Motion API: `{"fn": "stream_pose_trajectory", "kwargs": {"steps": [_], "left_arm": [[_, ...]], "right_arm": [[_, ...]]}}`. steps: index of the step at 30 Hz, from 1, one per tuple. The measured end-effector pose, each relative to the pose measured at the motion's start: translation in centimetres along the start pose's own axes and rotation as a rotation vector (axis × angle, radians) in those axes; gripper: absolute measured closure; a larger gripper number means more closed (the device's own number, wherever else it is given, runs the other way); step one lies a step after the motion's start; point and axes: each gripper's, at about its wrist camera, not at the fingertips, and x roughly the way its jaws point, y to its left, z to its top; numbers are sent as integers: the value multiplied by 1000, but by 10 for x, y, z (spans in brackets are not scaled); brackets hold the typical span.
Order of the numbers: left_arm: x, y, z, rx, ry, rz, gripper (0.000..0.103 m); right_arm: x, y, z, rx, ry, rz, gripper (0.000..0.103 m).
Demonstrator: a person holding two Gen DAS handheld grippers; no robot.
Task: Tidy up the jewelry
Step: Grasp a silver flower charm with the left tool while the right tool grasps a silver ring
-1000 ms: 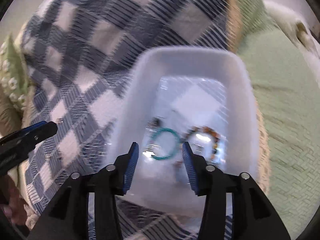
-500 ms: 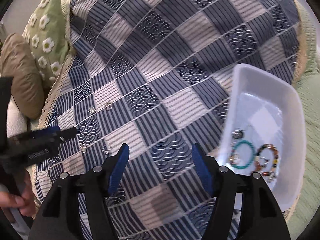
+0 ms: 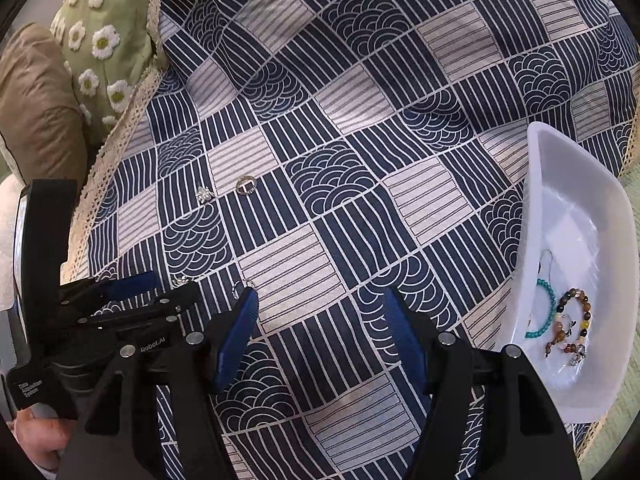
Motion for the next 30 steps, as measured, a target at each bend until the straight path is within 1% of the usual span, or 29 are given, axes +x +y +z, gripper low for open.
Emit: {"fn": "stream_pose_trajectory", "kwargs": {"steps": [3,4,5,6,7,12,15,17,20,23,27,28,30], "left_arm": [[5,-1,1,15,-5,12,61],[6,-3,0,26,-7,27,67],[8,-5,0,40,-15,49,76],[9,-6,0,53,-26,73,79],[9,-6,0,53,-29,74,83],[6,-4,3,52,-42,49,84],[-10,5,5,52,-64,51,84],[-23,10,8,38,-86,45,84],[-42,24,12,-1,-108,16,84],[-45,29,15,-8,-114,10,84],[-47,33,16,-5,-104,7,84],[-47,35,16,-7,-104,6,84],[-49,38,15,-10,-102,4,84]], "right_arm": [[4,0,0,3,7,-5,39],[5,0,0,5,10,-5,39],[7,0,1,6,13,-5,39],[9,1,0,6,15,-6,39],[10,2,0,5,17,-6,39],[19,6,1,8,26,-1,39],[29,10,1,18,44,17,39],[38,19,0,-10,54,-1,39],[49,33,-1,-58,60,-33,39],[58,48,-1,-79,71,5,39],[66,65,-2,-119,79,-1,39],[68,69,-2,-124,82,-3,41],[74,74,-3,-135,99,-16,47]]}}
